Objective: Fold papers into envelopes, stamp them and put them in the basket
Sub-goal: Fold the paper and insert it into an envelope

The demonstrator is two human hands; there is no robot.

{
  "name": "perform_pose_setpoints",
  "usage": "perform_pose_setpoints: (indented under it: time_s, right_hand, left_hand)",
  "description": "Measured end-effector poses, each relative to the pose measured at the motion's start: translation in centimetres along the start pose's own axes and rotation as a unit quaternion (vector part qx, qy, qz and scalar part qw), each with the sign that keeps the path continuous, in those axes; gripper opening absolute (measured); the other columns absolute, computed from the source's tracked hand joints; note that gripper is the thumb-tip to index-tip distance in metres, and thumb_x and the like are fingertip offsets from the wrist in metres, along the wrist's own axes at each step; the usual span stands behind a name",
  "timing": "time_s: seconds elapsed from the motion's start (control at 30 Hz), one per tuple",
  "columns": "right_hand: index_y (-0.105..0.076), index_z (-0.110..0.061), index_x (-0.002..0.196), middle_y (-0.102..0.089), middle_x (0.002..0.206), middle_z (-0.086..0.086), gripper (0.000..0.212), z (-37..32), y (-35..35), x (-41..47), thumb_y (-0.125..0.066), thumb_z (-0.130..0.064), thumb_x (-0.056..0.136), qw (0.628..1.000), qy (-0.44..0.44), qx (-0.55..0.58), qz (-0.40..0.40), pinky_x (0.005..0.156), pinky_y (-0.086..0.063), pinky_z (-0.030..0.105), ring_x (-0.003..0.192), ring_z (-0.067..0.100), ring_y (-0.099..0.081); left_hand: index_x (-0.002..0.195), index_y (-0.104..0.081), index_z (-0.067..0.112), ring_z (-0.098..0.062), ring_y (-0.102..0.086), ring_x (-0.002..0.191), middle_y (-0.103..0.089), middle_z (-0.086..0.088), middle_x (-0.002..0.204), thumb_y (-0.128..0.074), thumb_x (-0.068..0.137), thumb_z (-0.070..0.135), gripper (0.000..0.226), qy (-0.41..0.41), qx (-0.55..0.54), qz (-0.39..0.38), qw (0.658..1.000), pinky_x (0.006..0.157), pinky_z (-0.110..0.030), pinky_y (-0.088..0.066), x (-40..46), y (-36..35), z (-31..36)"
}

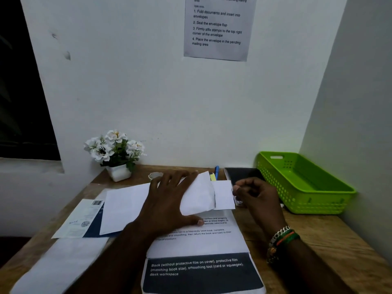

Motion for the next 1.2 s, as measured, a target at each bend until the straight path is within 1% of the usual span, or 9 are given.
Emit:
perform_pose_setpoints:
  time_s: [0.13, 0.23, 0.47, 0.53, 0.63, 0.77, 0.9, 1.07, 1.2]
  right_hand:
    - [-0.077, -0.012, 0.085, -0.077, 0.080, 0.001, 0.008, -0.5, -1.8, -0.9, -0.080, -0.006, 0.082, 0.998, 0.018, -0.017, -0.056, 0.073, -0.055, 0.027, 0.076, 0.013, -0.072]
    - [-0.076, -0.021, 0.096, -0.078, 0.091, 0.000, 0.009, -1.1, -2.7, -1.6, -0.074, -0.016, 0.090, 0.996, 0.033, -0.027, -0.079, 0.086, -0.055, 0.033, 0.092, 0.015, -0.073]
    - [-0.064, -0.029, 0.116, -0.075, 0.111, -0.003, 0.017, -1.7, -4.4, -2.8, -0.059, -0.032, 0.100, 0.990, 0.003, 0.046, -0.136, 0.094, -0.053, 0.036, 0.107, 0.013, -0.070]
    - [-0.063, -0.027, 0.112, -0.075, 0.104, -0.003, 0.018, -2.1, -3.2, -2.3, -0.068, -0.027, 0.095, 0.996, 0.026, 0.018, -0.084, 0.088, -0.052, 0.032, 0.100, 0.007, -0.069]
    - [-0.063, -0.031, 0.109, -0.070, 0.099, -0.009, 0.040, -1.2, -2.4, -2.1, -0.086, -0.025, 0.078, 0.999, -0.005, -0.014, -0.037, 0.073, -0.051, 0.021, 0.082, 0.003, -0.064]
    - [-0.070, -0.024, 0.096, -0.067, 0.084, 0.000, 0.030, 0.4, -3.1, -2.1, -0.087, -0.013, 0.075, 0.997, -0.049, 0.010, -0.059, 0.063, -0.053, 0.031, 0.072, 0.019, -0.063]
    - [-0.069, -0.023, 0.086, -0.064, 0.074, 0.007, 0.025, 0.3, -2.9, -1.9, -0.081, -0.004, 0.078, 0.999, -0.013, 0.005, -0.029, 0.065, -0.052, 0.040, 0.069, 0.019, -0.060]
    - [-0.070, -0.019, 0.101, -0.071, 0.077, 0.005, 0.033, 0.5, -2.7, -1.8, -0.083, -0.001, 0.077, 0.998, -0.032, 0.044, -0.007, 0.065, -0.055, 0.030, 0.071, 0.017, -0.067]
    - [-0.073, -0.013, 0.083, -0.074, 0.078, 0.006, 0.019, 0.7, -2.5, -1.8, -0.082, 0.001, 0.075, 0.999, -0.034, 0.029, 0.003, 0.069, -0.055, 0.033, 0.069, 0.014, -0.067]
  left_hand:
    - [0.161, -0.008, 0.044, -0.014, -0.024, 0.145, -0.022, 0.018, 0.159, -0.053, 0.057, 0.100, 0.127, -0.005, 0.008, -0.014, 1.000, 0.119, -0.044, -0.022, 0.1, -0.5, 0.5]
    - [0.161, -0.005, 0.045, -0.013, -0.021, 0.146, -0.019, 0.019, 0.160, -0.052, 0.057, 0.100, 0.127, -0.014, 0.009, -0.018, 1.000, 0.121, -0.045, -0.021, 0.1, -0.8, 1.1]
    - [0.161, -0.001, 0.045, -0.013, -0.018, 0.148, -0.016, 0.019, 0.162, -0.052, 0.059, 0.099, 0.125, -0.017, 0.013, -0.017, 1.000, 0.123, -0.045, -0.016, 0.2, -1.0, 1.4]
    - [0.161, -0.002, 0.044, -0.014, -0.020, 0.148, -0.018, 0.017, 0.161, -0.050, 0.060, 0.099, 0.124, -0.013, 0.013, -0.007, 1.000, 0.122, -0.044, -0.017, 0.2, -0.8, 1.2]
    - [0.161, -0.002, 0.046, -0.015, -0.023, 0.146, -0.021, 0.015, 0.159, -0.050, 0.063, 0.097, 0.121, -0.006, 0.019, 0.010, 1.000, 0.119, -0.046, -0.021, 0.0, -0.4, 1.4]
    - [0.155, -0.015, 0.054, -0.018, -0.030, 0.142, -0.025, 0.011, 0.157, -0.055, 0.065, 0.092, 0.105, -0.005, 0.019, 0.031, 0.999, 0.114, -0.048, -0.026, 0.0, 0.2, 2.0]
    - [0.145, -0.032, 0.055, -0.020, -0.029, 0.143, -0.025, 0.009, 0.158, -0.050, 0.066, 0.094, 0.090, -0.004, 0.033, 0.037, 0.999, 0.115, -0.048, -0.021, 0.1, 0.3, 2.4]
    - [0.144, -0.037, 0.055, -0.020, -0.030, 0.143, -0.027, 0.008, 0.158, -0.049, 0.067, 0.092, 0.086, 0.002, 0.038, 0.038, 0.999, 0.114, -0.050, -0.020, 0.2, 0.5, 2.4]
    - [0.143, -0.037, 0.056, -0.020, -0.031, 0.143, -0.028, 0.009, 0.157, -0.050, 0.068, 0.092, 0.084, 0.006, 0.036, 0.041, 0.998, 0.115, -0.050, -0.021, 0.2, 0.6, 2.7]
Point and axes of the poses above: each hand's wrist, its own x-axis towards the middle knuckle, its own y-axis out of the back of the hand, z = x × y, the point moved 9 cm from there along x, towards the middle knuckle
